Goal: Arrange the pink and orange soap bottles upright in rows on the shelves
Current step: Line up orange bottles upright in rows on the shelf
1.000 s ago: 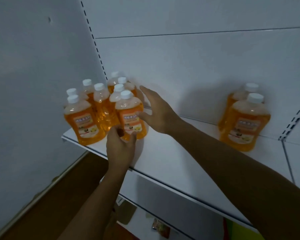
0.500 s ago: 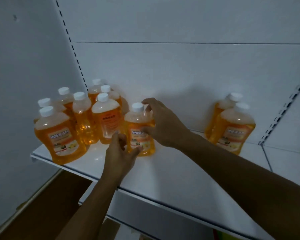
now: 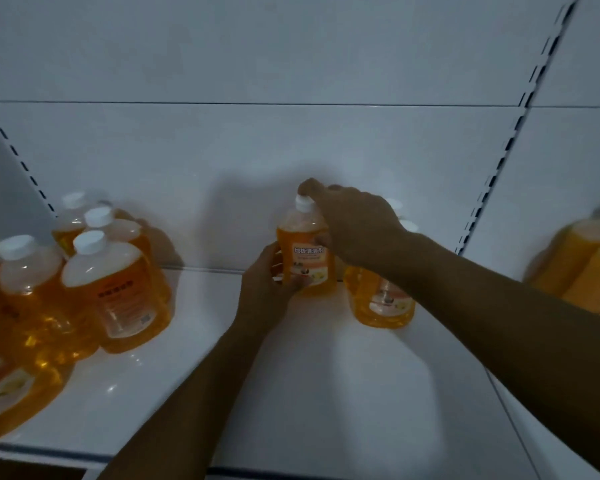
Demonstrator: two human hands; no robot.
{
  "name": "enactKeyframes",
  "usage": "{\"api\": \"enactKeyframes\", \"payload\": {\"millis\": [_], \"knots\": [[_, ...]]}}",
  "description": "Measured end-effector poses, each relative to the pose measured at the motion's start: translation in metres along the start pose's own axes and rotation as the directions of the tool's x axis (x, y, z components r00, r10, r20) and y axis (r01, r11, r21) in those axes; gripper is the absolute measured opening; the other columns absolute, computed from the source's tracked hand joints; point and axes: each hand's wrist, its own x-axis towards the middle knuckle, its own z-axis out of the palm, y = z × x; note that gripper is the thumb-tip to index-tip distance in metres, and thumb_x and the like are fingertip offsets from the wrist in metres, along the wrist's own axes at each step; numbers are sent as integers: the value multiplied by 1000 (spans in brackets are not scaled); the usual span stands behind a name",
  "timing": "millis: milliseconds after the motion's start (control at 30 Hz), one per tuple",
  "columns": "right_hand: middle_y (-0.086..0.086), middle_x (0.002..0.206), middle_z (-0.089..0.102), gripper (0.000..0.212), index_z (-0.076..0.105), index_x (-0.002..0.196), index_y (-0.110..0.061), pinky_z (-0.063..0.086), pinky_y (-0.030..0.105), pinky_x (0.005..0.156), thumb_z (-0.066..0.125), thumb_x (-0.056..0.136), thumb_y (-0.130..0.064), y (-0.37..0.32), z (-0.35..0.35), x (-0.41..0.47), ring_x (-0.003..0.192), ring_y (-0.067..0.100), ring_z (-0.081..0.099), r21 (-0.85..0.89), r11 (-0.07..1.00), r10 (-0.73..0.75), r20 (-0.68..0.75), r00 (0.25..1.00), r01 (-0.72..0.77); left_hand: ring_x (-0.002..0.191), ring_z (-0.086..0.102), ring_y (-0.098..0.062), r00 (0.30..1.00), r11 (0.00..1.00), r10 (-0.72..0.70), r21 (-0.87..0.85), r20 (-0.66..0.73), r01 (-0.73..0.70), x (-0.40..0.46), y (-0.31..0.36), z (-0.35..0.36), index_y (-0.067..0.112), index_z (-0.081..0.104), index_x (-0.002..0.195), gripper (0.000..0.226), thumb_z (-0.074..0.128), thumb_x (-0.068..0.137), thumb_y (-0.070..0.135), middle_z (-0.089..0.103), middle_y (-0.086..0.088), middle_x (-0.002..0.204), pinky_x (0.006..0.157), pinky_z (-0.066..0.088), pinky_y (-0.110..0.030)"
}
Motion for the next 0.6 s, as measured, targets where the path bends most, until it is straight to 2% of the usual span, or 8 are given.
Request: {"api": "enactKeyframes", "payload": {"millis": [100, 200, 333, 500, 567, 600], "knots": [[8, 112, 59, 57, 37, 131, -24, 54, 36, 75, 69, 85, -19, 10, 2, 6, 90, 27, 63, 22, 1000, 14, 12, 1000, -14, 97, 60, -4, 1000, 1000, 6, -12, 22, -6, 12, -7, 12, 16, 53, 125, 54, 79, 77, 17, 62, 11, 111, 76, 48, -5], [10, 116, 55, 56, 39, 133, -21, 55, 40, 79, 68, 85, -15, 16, 4, 10, 92, 30, 63, 6, 1000, 16, 45, 999, -16, 105, 60, -12, 1000, 1000, 12, 13, 25, -12, 18, -15, 19, 13, 53, 129, 57, 78, 78, 18, 61, 1, 120, 84, 52, -18], [7, 110, 59, 57, 36, 133, -21, 55, 41, 75, 66, 85, -13, 16, 9, 15, 89, 29, 64, -139, 990, 40, 50, 998, -33, 102, 57, -8, 999, 999, 10, 41, 49, -12, 19, -17, 20, 13, 52, 130, 55, 75, 81, 18, 58, 4, 118, 74, 45, -4], [7, 106, 59, 61, 32, 136, -20, 50, 36, 69, 67, 86, -13, 16, 13, 15, 85, 28, 64, -182, 981, 71, 46, 996, -62, 100, 60, -9, 996, 999, -6, 36, 87, 3, 20, -18, 19, 13, 54, 126, 50, 76, 81, 21, 63, 0, 119, 74, 47, -4], [8, 108, 59, 66, 30, 137, -20, 53, 37, 69, 69, 84, -12, 13, 16, 13, 84, 28, 64, -210, 975, 84, 42, 996, -73, 101, 61, -11, 995, 999, -38, 39, 93, 35, 18, -18, 19, 15, 55, 125, 50, 76, 80, 25, 64, 0, 118, 82, 52, -15], [9, 110, 58, 68, 30, 137, -20, 55, 38, 70, 70, 83, -11, 12, 17, 12, 85, 29, 65, -210, 975, 89, 43, 995, -78, 103, 62, -13, 994, 997, -63, 47, 92, 59, 17, -18, 19, 18, 56, 125, 51, 75, 79, 30, 64, 2, 118, 86, 54, -27]]}}
